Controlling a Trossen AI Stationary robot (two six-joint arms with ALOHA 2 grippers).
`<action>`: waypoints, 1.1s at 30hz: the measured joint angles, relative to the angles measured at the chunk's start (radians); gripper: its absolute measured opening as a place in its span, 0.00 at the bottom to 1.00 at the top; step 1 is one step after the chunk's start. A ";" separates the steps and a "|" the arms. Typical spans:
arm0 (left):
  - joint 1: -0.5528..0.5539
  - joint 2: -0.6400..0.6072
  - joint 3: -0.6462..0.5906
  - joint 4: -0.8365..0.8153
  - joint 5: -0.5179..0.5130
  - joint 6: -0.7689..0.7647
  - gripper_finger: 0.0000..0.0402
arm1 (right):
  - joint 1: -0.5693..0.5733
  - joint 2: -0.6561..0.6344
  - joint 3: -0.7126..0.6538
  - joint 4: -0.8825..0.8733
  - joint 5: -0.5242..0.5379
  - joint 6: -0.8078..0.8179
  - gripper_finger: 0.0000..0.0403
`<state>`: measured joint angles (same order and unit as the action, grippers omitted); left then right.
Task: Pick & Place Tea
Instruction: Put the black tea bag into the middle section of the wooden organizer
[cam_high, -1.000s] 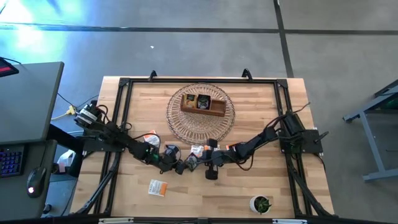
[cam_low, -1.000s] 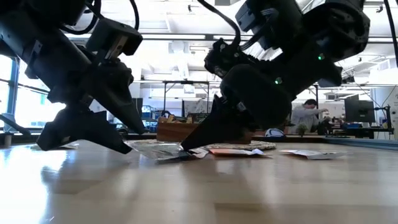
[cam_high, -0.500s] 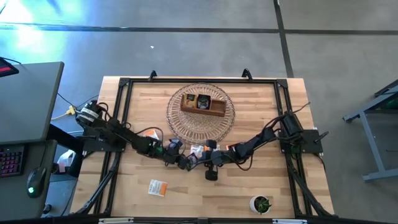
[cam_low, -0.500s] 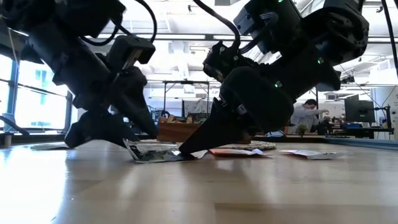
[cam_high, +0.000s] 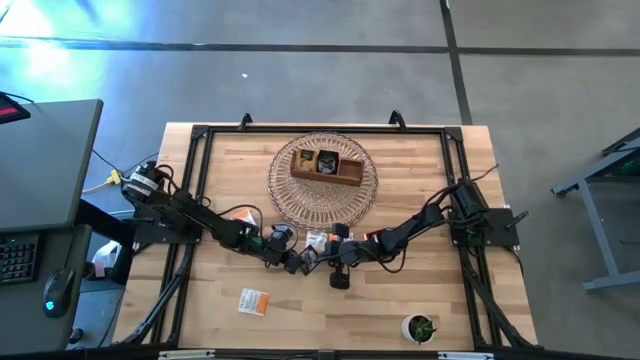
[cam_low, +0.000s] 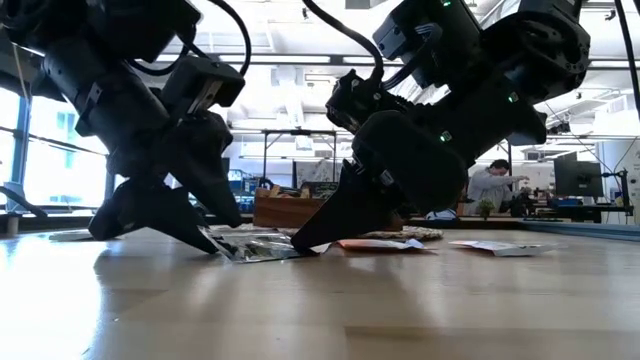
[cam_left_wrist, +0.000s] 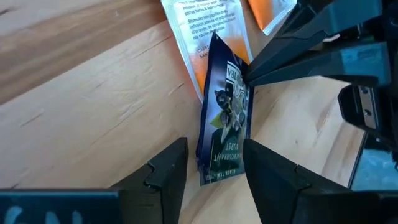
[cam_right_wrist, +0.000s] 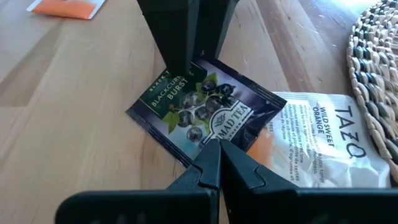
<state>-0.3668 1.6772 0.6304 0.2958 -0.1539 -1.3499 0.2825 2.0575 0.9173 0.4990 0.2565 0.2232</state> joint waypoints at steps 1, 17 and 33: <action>0.000 0.000 0.000 0.000 0.002 0.014 0.39 | 0.000 0.000 0.000 0.003 0.000 0.000 0.00; 0.000 -0.003 -0.002 -0.007 0.060 0.169 0.04 | 0.009 -0.016 -0.005 0.100 -0.030 -0.114 0.00; 0.076 -0.122 0.011 -0.161 0.316 0.406 0.00 | 0.037 -0.099 -0.004 0.168 -0.071 -0.217 0.03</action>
<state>-0.2906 1.5547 0.6412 0.1346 0.1616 -0.9441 0.3196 1.9585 0.9134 0.6669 0.1853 0.0064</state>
